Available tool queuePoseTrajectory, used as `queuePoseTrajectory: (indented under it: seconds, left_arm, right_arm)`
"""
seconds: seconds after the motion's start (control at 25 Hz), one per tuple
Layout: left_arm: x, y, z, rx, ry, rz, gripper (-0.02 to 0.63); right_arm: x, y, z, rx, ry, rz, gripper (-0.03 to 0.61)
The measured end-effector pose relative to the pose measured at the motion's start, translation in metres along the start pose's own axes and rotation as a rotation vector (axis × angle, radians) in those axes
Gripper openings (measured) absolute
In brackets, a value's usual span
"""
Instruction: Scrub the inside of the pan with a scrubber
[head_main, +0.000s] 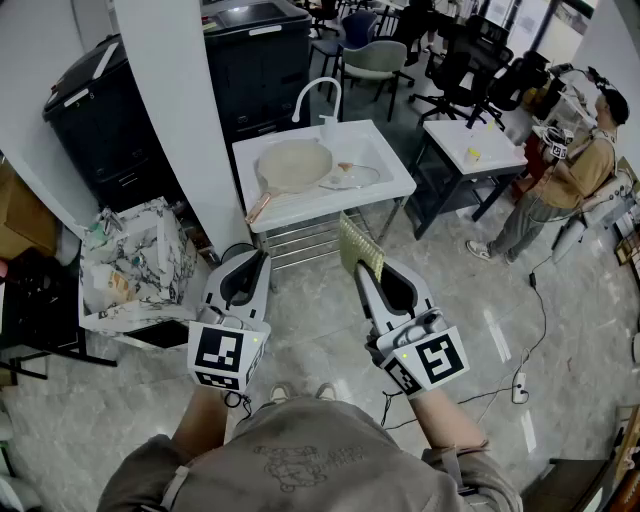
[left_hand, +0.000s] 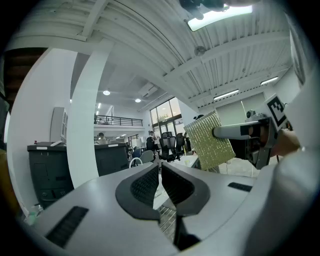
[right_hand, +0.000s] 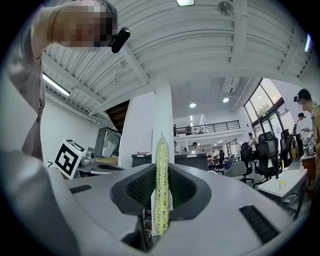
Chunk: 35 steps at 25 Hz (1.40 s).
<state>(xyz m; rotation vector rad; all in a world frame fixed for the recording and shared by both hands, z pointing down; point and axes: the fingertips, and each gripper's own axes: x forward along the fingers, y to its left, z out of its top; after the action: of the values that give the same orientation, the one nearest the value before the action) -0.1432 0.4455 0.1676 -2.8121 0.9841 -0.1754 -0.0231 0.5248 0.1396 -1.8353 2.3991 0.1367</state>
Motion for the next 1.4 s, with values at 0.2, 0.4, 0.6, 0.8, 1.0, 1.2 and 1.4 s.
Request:
queuePoseTrajectory:
  seconds: [0.2, 0.4, 0.6, 0.8, 1.0, 1.2, 1.4]
  left_arm:
    - [0.006, -0.007, 0.000, 0.002, 0.006, 0.005, 0.031]
    - [0.014, -0.014, -0.001, 0.005, 0.013, 0.011, 0.031]
    - [0.021, -0.023, 0.006, -0.066, -0.023, 0.008, 0.031]
    - [0.028, -0.030, 0.011, -0.067, -0.030, 0.042, 0.031]
    - [0.034, -0.045, 0.004, -0.055, -0.014, 0.066, 0.031]
    - [0.041, -0.060, 0.000, -0.035, 0.007, 0.068, 0.031]
    - [0.050, -0.056, -0.003, -0.031, 0.012, 0.077, 0.031]
  right_arm:
    - [-0.005, -0.007, 0.003, -0.008, -0.017, 0.012, 0.071]
    - [-0.008, -0.018, 0.001, 0.008, -0.018, 0.019, 0.071]
    - [-0.013, -0.032, -0.001, 0.007, -0.015, 0.033, 0.072]
    - [-0.022, -0.051, -0.001, 0.009, -0.022, 0.047, 0.072]
    - [-0.030, -0.065, -0.006, 0.021, -0.030, 0.064, 0.072]
    - [-0.037, -0.077, -0.012, 0.040, -0.029, 0.074, 0.072]
    - [-0.029, -0.084, -0.021, 0.053, -0.019, 0.081, 0.072]
